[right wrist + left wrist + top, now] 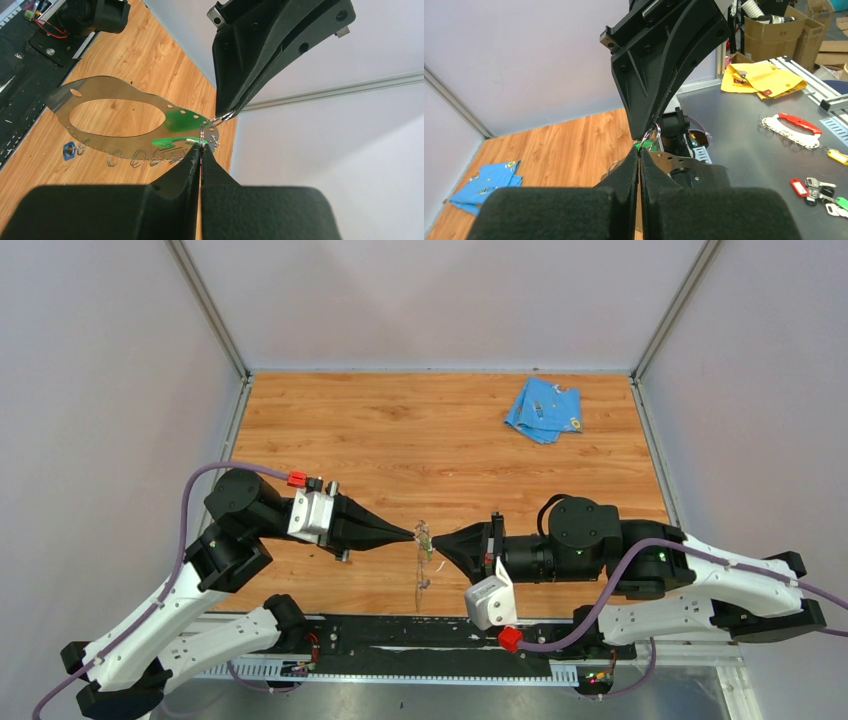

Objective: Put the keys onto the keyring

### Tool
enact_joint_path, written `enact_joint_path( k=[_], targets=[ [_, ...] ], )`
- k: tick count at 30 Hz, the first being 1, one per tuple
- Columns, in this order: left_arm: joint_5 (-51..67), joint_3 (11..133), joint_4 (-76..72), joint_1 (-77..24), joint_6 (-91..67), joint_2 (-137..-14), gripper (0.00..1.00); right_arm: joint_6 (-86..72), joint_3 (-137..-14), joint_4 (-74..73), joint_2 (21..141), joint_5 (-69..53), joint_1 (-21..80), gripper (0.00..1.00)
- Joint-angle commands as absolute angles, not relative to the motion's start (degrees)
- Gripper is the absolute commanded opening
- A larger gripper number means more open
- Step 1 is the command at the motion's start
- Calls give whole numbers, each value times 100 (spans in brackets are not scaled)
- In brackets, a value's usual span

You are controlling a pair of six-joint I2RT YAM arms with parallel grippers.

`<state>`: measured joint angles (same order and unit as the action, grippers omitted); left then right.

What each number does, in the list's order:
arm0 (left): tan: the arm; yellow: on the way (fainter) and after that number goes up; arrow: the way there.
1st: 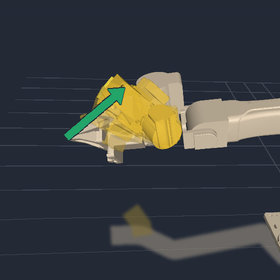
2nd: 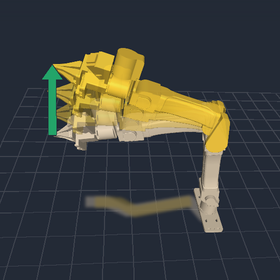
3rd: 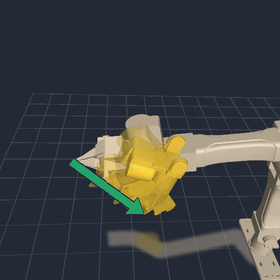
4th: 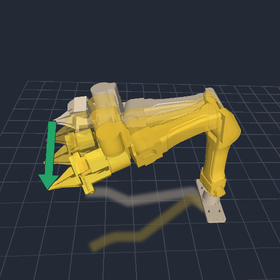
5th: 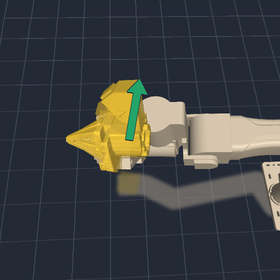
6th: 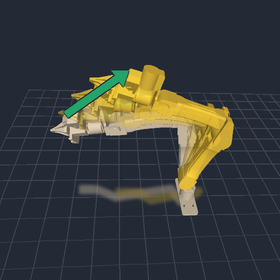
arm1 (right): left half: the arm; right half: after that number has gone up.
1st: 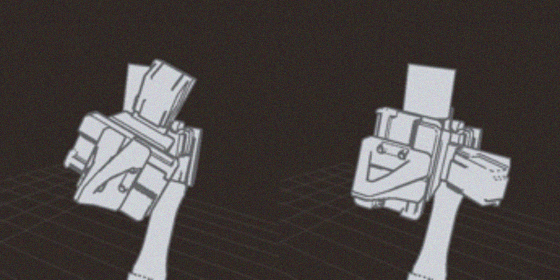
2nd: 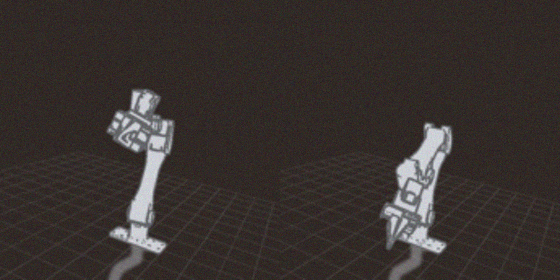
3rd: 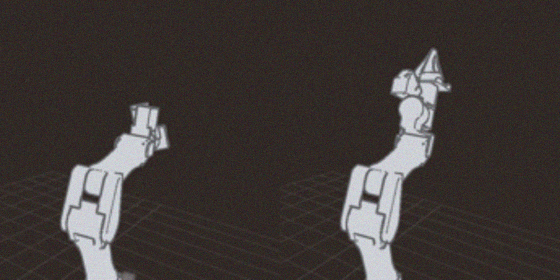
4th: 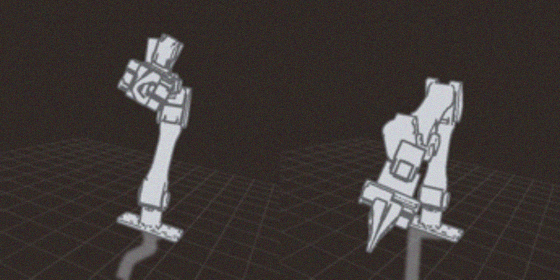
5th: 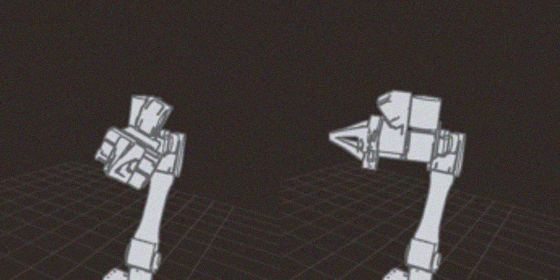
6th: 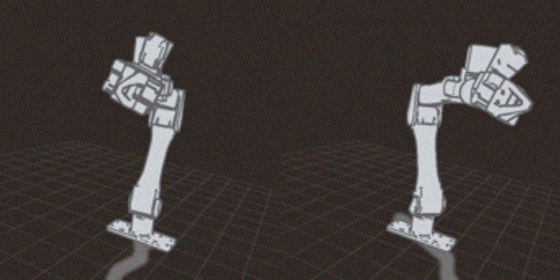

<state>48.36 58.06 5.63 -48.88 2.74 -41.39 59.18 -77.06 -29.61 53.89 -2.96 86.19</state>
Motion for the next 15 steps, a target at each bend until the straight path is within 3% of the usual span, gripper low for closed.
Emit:
enact_joint_path(
  k=[1,15],
  targets=[
    [4739,5739,351,-4904,248,-4069,0,5870,-7689,-2884,5400,-290,8726,0],
    [4746,5717,414,-4904,377,-4059,0,5903,-7679,-2751,5356,-195,8762,0]
  ],
)
